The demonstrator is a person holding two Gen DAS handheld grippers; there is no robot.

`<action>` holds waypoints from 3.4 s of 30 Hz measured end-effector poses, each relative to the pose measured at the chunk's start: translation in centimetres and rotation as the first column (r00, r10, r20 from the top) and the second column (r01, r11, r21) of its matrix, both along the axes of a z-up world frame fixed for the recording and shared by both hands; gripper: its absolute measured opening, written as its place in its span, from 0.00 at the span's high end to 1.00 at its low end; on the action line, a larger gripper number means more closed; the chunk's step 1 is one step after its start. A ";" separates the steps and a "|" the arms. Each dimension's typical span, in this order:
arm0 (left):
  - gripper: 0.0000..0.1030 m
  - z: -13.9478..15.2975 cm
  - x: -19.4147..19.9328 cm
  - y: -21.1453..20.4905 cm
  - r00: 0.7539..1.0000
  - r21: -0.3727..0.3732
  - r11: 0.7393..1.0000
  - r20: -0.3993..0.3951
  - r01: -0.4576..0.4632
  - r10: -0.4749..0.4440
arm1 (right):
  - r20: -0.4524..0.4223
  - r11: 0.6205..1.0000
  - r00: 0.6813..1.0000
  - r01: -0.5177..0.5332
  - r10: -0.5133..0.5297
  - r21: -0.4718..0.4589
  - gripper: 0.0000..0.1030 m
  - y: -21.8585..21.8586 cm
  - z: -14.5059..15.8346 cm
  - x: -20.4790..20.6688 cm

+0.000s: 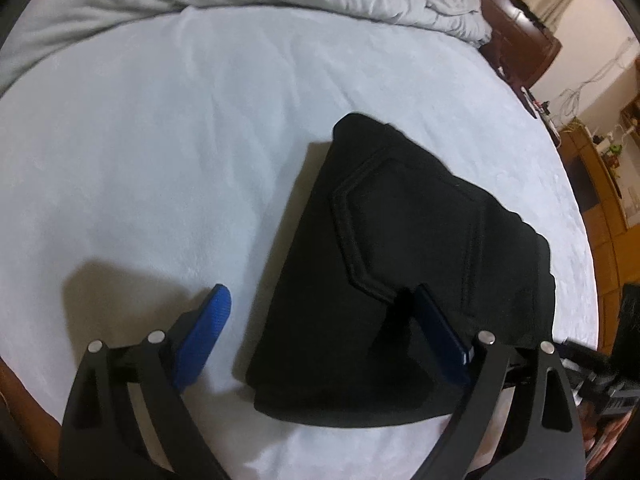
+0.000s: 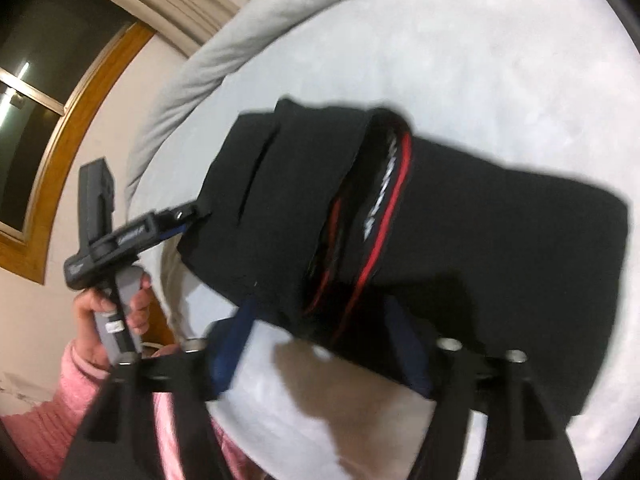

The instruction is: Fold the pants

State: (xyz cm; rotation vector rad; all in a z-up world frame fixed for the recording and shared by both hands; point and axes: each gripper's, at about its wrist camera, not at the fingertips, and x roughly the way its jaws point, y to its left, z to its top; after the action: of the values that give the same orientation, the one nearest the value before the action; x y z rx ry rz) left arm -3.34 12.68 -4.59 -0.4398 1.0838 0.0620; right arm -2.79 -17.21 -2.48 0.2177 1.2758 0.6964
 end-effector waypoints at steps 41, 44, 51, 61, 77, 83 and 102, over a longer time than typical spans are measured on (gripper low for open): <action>0.11 -0.4 2.9 -10.5 0.985 0.045 0.984 -0.022 0.171 -0.170 | -0.165 0.950 0.945 0.300 -0.283 0.089 0.82 -12.1 -3.5 1.4; 0.11 -1.5 3.4 -10.7 0.981 0.079 0.979 -0.056 0.188 -0.183 | -0.144 0.957 0.953 0.281 -0.268 0.076 0.81 -12.9 -4.6 1.5; 0.10 -2.1 3.5 -11.0 0.983 0.095 0.980 -0.069 0.177 -0.171 | -0.142 0.967 0.959 0.253 -0.245 0.040 0.77 -13.6 -5.6 2.2; 0.11 4.3 4.4 -12.9 0.962 0.076 0.964 0.073 0.256 -0.262 | 0.127 0.973 0.964 0.230 -0.233 0.032 0.54 -13.7 3.3 2.3; 0.11 -1.0 10.6 -14.8 0.939 -0.021 0.944 -0.096 0.330 -0.330 | -0.026 0.952 0.954 0.301 -0.300 0.050 0.63 -13.1 -3.1 7.3; 0.11 1.7 6.4 -14.6 0.946 0.014 0.947 -0.035 0.322 -0.321 | 0.101 0.969 0.964 0.248 -0.246 -0.002 0.46 -13.0 1.4 2.4; 0.11 0.6 2.3 -13.6 0.952 0.070 0.950 -0.037 0.306 -0.304 | 0.079 0.953 0.963 0.267 -0.258 -0.144 0.38 -13.1 -2.4 -1.8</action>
State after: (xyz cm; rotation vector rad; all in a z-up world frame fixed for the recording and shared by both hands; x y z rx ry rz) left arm -1.06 -0.87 -3.95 -0.2005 1.1608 -0.1657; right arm -4.64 -30.34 -4.93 0.2336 1.2098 0.3725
